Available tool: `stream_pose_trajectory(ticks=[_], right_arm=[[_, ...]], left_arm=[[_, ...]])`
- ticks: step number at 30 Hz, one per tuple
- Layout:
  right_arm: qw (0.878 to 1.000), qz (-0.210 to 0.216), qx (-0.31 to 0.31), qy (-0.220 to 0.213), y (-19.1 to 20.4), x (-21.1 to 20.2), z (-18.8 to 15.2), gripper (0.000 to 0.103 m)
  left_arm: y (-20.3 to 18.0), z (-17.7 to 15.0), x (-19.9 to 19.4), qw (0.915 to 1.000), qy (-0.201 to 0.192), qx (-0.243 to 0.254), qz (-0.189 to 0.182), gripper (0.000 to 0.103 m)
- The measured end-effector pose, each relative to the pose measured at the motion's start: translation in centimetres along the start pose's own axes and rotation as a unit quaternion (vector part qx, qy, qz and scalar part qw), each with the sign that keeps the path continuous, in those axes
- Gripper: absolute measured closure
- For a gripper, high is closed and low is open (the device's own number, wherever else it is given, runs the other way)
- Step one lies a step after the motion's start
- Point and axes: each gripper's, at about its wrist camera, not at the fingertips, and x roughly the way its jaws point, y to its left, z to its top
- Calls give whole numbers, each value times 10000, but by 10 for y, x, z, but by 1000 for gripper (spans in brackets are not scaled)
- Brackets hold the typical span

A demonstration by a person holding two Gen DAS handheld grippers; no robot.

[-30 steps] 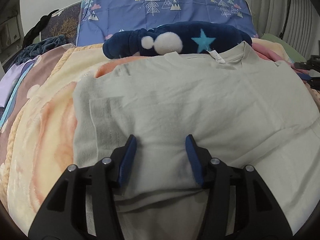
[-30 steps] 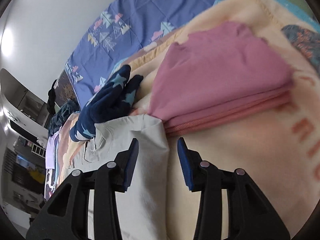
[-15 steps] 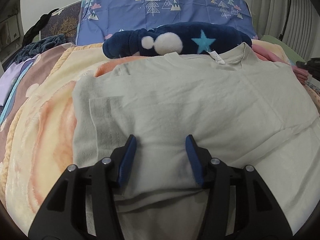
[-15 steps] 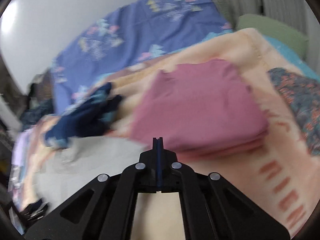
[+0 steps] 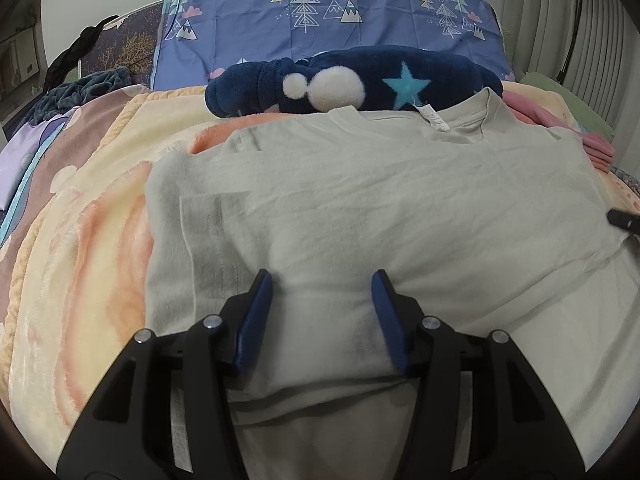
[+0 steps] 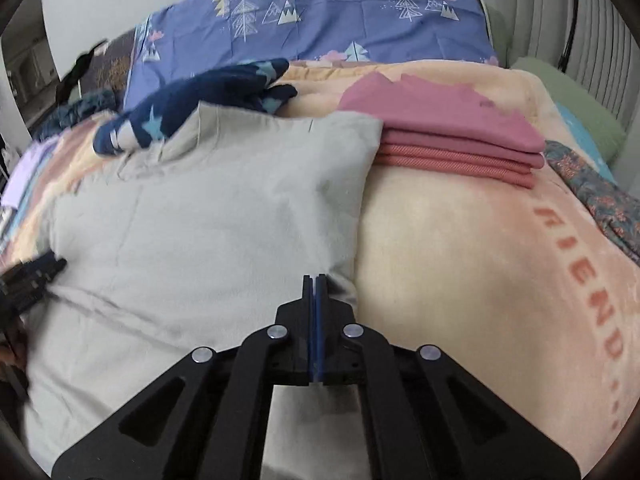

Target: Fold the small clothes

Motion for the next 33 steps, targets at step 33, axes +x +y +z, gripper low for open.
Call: stream_pose_trajectory(ticks=[33], right_arm=[[9693,2230,1026,121,-61,-115,-152,72]], left_arm=[[72,-158,-147,9869,275,-930,-1289,51]])
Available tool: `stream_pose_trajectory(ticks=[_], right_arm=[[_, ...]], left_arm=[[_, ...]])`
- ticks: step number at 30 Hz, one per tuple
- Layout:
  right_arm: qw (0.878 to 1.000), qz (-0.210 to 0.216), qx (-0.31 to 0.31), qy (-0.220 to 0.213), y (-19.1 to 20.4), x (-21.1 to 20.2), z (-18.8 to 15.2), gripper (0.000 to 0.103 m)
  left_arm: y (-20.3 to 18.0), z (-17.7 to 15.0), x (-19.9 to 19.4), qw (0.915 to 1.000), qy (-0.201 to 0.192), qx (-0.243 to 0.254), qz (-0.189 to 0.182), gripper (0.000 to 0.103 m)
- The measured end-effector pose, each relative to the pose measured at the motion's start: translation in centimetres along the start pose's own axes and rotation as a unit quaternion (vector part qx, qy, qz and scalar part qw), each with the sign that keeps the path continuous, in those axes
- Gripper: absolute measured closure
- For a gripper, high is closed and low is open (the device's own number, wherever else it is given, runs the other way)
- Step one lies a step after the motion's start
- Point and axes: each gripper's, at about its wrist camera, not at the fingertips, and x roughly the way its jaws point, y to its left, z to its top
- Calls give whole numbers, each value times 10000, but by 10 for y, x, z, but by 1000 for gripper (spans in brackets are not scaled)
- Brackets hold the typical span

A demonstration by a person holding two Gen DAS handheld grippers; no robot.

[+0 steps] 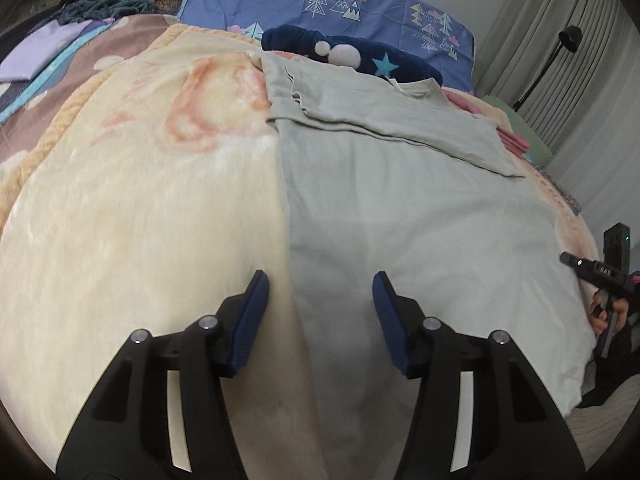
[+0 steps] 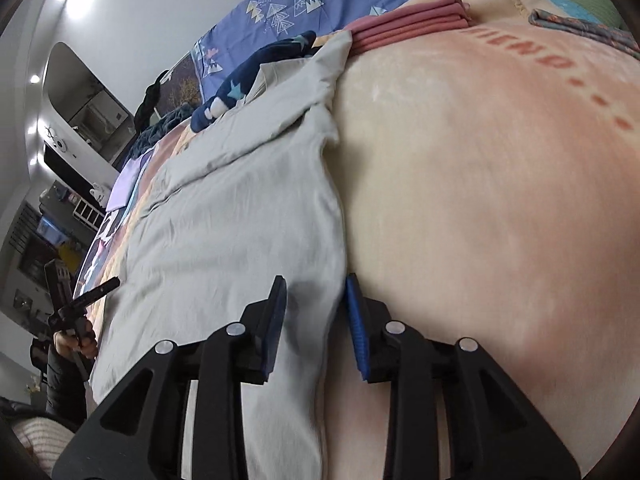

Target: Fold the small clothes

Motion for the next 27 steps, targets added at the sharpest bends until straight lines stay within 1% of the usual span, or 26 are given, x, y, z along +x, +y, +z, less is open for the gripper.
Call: stream_pose_trajectory(ticks=[2,7,8,9,12,14,16,18,20,22,23,24,26,27], right_arm=[[9999,124,46,61,-3,-11,-12,72],[9986,465,116,207,-8,-36,-49,72],[9981,555,81,240,-6,-39,-53,70],[9979,588,24,267,-3,-41,-57,68],[9975,588,-125,363,3,-46,-66,66],[9967,697,-170,385,4,-51,-69,66],[9960,810,-171,338,5,-48,-65,66],[9943,1014,-128,308,6,-35,-56,66],[9918,1215,-123,368,9,-19,-50,66],[9903,1304,-213,424,18,-15,-49,69],[9889,1373,-342,456,24,-18,-52,78],[9876,1417,-480,468,29,-23,-56,87],[9880,1378,-603,358,33,-33,-61,95],[9880,1444,-490,257,32,-36,-59,100]], left_arm=[[-2,-13,-7,9998,70,32,-184,52],[-14,-54,-31,9981,217,272,-513,52],[-16,-61,-36,9974,251,285,-609,52],[-17,-65,-39,9970,274,296,-659,52],[-19,-78,-49,9959,368,392,-725,52],[-20,-84,-53,9953,405,435,-761,52],[-19,-85,-54,9950,380,465,-801,52],[-15,-80,-45,9945,342,344,-926,52],[-15,-73,-34,9939,312,263,-1029,52],[-18,-70,-33,9941,337,255,-999,53],[-20,-72,-37,9942,342,301,-975,53],[-22,-77,-42,9943,339,363,-946,57],[-24,-86,-51,9943,341,344,-946,73],[-24,-89,-54,9943,306,279,-982,93]])
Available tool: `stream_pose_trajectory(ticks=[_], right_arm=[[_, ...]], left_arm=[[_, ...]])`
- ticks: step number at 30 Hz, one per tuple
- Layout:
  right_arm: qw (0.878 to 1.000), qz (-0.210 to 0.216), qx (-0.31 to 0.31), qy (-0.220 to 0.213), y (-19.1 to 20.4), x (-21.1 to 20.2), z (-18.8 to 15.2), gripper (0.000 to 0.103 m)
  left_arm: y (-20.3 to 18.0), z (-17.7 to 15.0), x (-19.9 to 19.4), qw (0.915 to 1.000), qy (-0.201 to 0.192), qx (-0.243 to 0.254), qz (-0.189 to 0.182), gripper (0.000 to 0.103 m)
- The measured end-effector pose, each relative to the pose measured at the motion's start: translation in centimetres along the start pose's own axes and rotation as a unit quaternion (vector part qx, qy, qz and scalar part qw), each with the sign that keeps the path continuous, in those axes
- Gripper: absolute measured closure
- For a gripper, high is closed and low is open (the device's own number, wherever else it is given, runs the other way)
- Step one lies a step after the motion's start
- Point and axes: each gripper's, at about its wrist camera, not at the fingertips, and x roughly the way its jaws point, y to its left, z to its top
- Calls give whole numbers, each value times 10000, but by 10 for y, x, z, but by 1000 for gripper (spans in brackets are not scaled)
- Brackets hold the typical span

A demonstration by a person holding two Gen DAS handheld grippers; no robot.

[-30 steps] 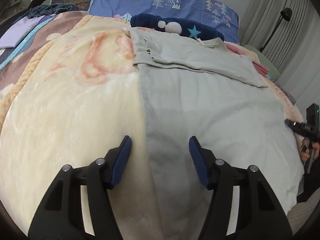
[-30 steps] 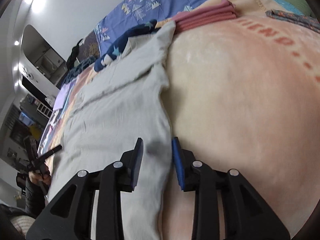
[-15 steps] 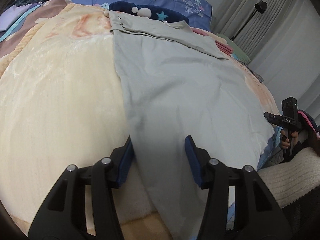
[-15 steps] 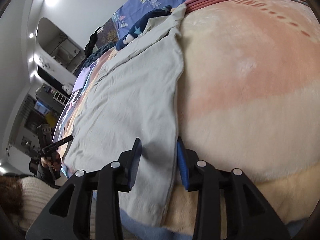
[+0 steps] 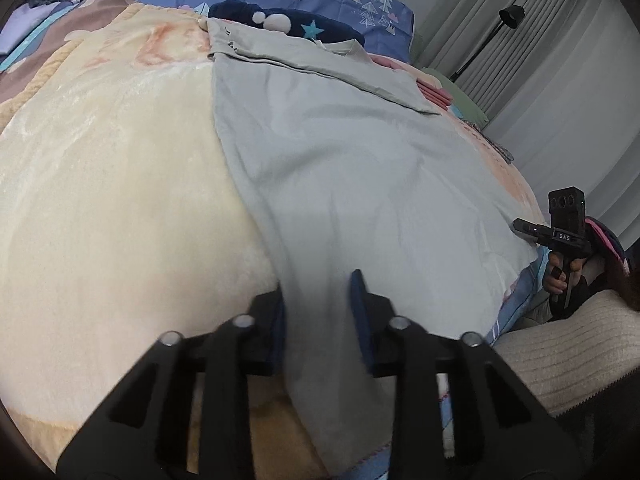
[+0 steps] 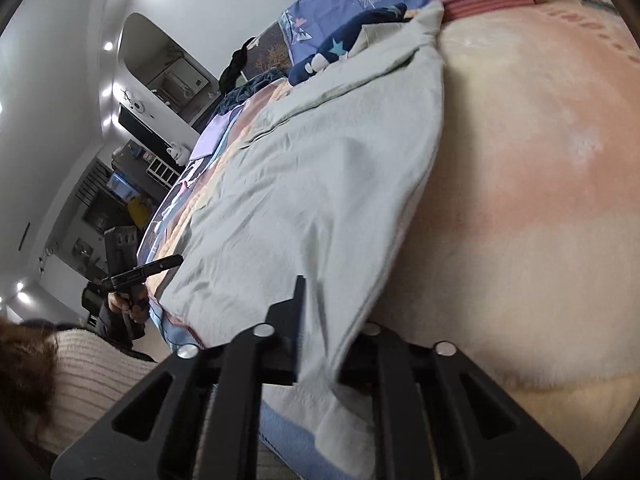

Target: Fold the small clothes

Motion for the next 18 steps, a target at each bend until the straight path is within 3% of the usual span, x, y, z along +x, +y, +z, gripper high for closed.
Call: stream_pose_trajectory(ticks=[1,4,7,10,14,18], right_arm=[[9999,75,71,-127,1,-3,5,100],[9974,168,-244,-655,23,-18,37,101],[9882,236,-856,-1249,63,-46,69,101],[9775,219,-1219,-1707,88,-75,86,101],[9669,103,-1432,-2109,99,-112,72,101],[9712,-100,-1205,-2053,83,-126,37,101]], left_arm=[[-2,1,-4,9999,-108,-70,-73,99],[-25,19,-25,9968,-745,273,58,99],[-56,51,-69,9821,-1770,635,-139,100],[-78,71,-108,9646,-2491,820,-284,100],[-98,61,-139,9510,-2881,1054,-384,100],[-103,30,-145,9541,-2814,970,-331,99]])
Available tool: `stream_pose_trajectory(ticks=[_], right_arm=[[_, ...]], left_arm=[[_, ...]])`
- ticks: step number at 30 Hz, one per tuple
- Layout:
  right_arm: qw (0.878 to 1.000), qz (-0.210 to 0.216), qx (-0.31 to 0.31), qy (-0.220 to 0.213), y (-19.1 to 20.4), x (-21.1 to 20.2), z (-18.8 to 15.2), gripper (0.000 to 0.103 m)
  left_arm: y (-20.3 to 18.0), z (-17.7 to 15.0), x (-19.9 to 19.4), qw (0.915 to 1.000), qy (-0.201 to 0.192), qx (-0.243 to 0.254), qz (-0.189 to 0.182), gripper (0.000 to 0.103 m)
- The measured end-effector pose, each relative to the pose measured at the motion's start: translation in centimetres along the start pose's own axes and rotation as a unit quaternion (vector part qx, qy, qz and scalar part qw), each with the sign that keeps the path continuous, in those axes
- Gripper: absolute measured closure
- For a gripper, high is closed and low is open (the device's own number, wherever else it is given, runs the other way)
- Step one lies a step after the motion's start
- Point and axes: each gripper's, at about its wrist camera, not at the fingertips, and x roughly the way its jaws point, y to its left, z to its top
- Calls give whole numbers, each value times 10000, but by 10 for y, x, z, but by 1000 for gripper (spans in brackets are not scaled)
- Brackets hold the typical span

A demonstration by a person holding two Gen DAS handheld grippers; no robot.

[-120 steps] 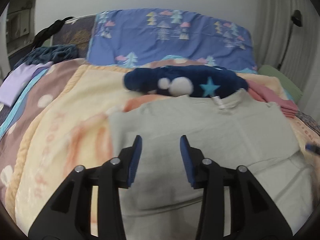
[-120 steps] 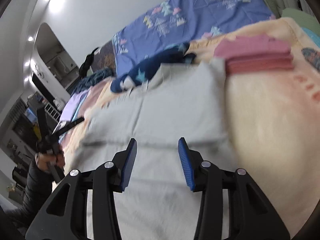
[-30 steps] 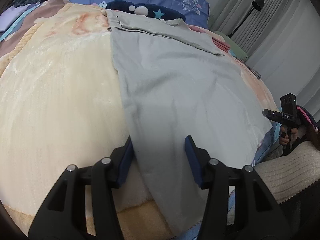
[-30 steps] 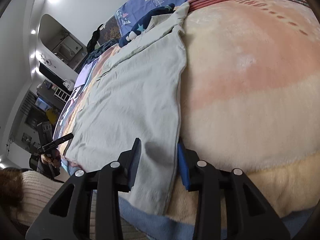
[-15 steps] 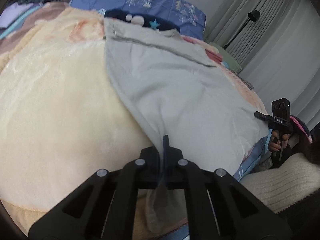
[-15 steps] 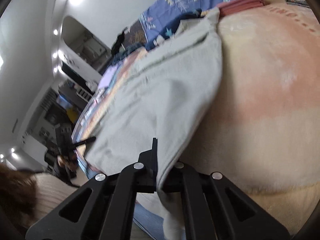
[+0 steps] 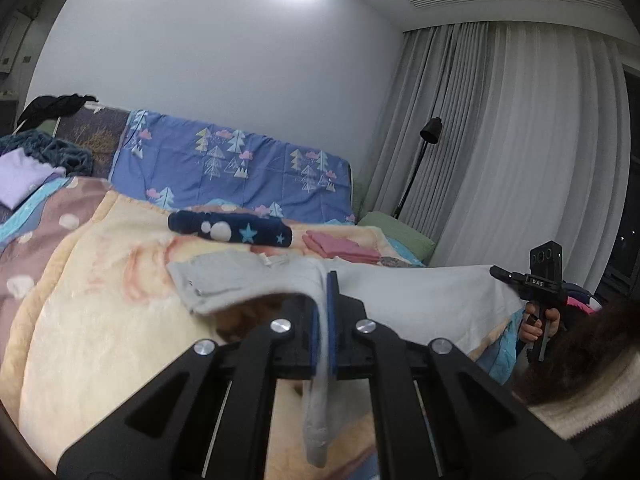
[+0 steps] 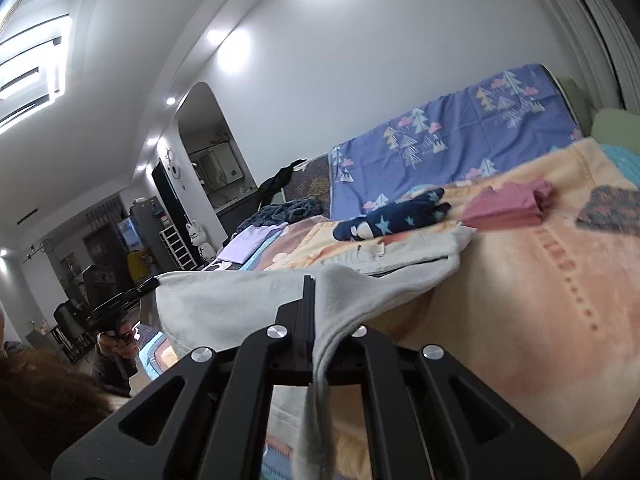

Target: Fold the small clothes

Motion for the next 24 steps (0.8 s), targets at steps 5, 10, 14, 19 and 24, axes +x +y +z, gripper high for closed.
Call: stream_pose_trajectory(ticks=[5,10,14,19,24], right_arm=[[9972,-253,554,436,-38,25,-31,100],[9944,-239,911,471,-68,65,-19,100],[9914,-343,1216,333,-96,98,16,100],[9822,-797,1584,613,-155,172,39,100],[9624,-1296,2093,1150,-199,210,8,100]], left_arm=[[15,-32,26,9976,595,-317,175,99],[43,-34,69,9939,885,-574,320,99],[76,-12,107,9909,912,-838,525,99],[122,6,167,9855,1040,-1003,887,99],[171,-29,231,9628,1735,-1492,1438,99]])
